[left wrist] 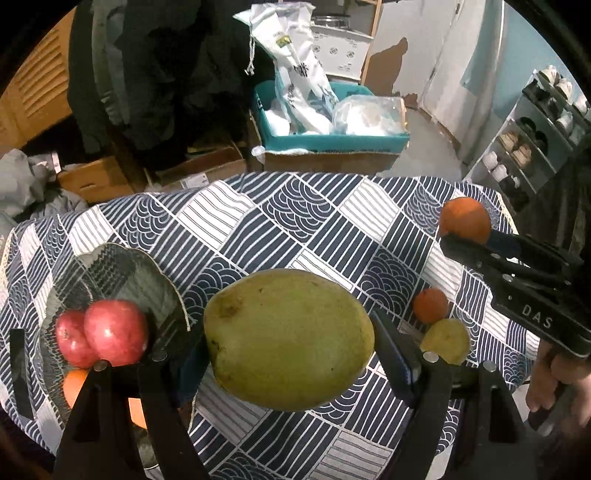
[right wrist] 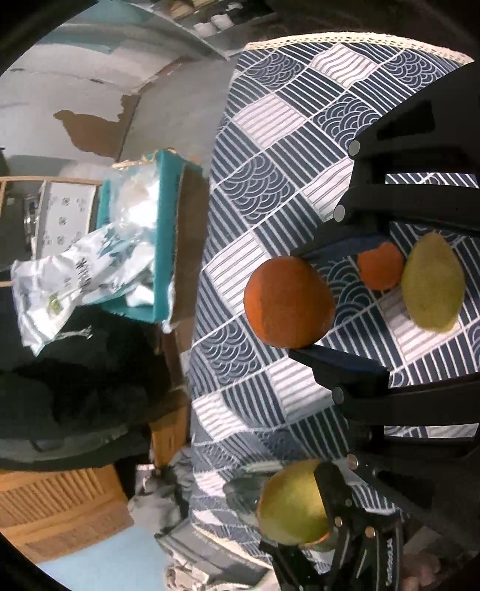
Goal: Organize fruits
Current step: 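Carry the green pear and small orange over the glass bowl with both tools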
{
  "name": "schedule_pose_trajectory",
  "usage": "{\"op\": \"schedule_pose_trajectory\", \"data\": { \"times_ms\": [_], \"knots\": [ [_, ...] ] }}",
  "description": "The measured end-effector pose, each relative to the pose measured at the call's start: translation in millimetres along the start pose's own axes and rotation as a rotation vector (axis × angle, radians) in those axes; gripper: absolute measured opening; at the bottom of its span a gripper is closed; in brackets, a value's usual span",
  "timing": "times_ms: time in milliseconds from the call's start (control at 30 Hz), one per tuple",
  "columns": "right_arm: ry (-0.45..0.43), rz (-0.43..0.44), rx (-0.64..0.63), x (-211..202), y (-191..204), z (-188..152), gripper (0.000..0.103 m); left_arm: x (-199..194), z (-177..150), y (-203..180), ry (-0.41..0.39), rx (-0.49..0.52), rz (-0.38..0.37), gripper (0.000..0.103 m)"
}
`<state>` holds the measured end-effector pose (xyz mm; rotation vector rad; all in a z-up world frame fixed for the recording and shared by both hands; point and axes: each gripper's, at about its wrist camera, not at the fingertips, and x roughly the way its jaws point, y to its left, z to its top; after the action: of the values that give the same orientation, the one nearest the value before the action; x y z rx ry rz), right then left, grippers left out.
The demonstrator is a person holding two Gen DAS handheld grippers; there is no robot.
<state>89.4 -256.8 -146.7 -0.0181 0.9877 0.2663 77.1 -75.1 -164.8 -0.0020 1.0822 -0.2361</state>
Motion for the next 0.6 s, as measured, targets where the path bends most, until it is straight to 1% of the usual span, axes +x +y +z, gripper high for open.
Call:
{"op": "schedule_pose_trajectory", "data": {
  "times_ms": [333,600],
  "knots": [
    [-0.083,0.045,-0.041,-32.9,28.1,13.4,0.044,-24.9,-0.9,14.6,-0.044,-0.012,0.009,0.082],
    [-0.12,0.082,-0.067,-50.1,48.4,24.9,0.044,-43.9,-6.3,33.1,-0.074,-0.037,0.026,0.082]
  ]
}}
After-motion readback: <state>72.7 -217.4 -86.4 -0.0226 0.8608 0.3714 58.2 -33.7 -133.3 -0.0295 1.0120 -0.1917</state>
